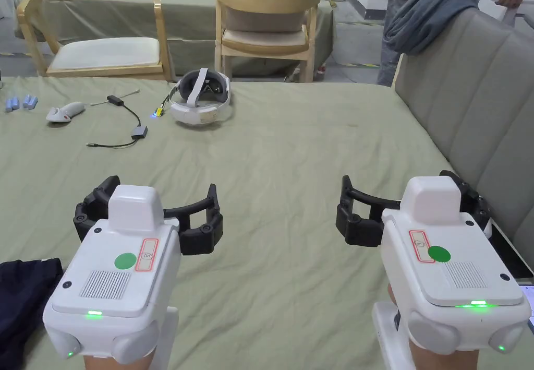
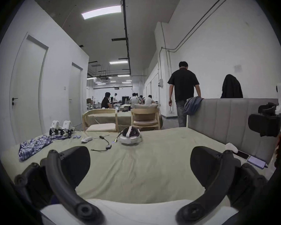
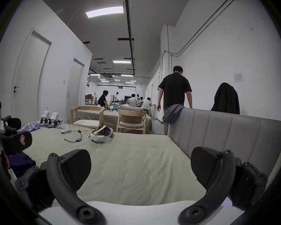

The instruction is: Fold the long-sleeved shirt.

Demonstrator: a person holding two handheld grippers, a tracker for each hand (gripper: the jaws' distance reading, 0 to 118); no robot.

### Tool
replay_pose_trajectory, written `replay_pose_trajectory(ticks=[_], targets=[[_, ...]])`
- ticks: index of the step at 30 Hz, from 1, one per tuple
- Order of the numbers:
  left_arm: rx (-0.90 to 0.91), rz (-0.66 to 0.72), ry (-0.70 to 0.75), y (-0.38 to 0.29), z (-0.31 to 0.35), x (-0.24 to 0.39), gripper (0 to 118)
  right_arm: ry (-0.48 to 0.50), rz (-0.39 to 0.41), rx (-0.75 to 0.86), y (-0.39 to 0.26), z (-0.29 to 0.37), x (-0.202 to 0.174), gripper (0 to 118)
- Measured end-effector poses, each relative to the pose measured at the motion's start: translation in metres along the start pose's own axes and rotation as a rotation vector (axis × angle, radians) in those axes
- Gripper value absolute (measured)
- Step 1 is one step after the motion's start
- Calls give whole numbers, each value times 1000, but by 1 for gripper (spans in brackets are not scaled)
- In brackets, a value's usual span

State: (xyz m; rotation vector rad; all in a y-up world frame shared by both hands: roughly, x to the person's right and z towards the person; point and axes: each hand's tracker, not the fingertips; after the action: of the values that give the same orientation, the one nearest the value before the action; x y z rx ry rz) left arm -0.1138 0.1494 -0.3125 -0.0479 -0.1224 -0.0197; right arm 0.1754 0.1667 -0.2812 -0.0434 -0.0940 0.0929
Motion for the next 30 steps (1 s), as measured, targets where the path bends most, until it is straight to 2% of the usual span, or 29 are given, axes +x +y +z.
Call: replay_pose_trajectory(ticks=[8,30], targets=[[-16,-19,-6,-2,-3,3,111,20,-18,3,-2,0,-5,118],[-13,-9,32,0,-2,5,111,-14,-8,-26,-3,-9,8,118]])
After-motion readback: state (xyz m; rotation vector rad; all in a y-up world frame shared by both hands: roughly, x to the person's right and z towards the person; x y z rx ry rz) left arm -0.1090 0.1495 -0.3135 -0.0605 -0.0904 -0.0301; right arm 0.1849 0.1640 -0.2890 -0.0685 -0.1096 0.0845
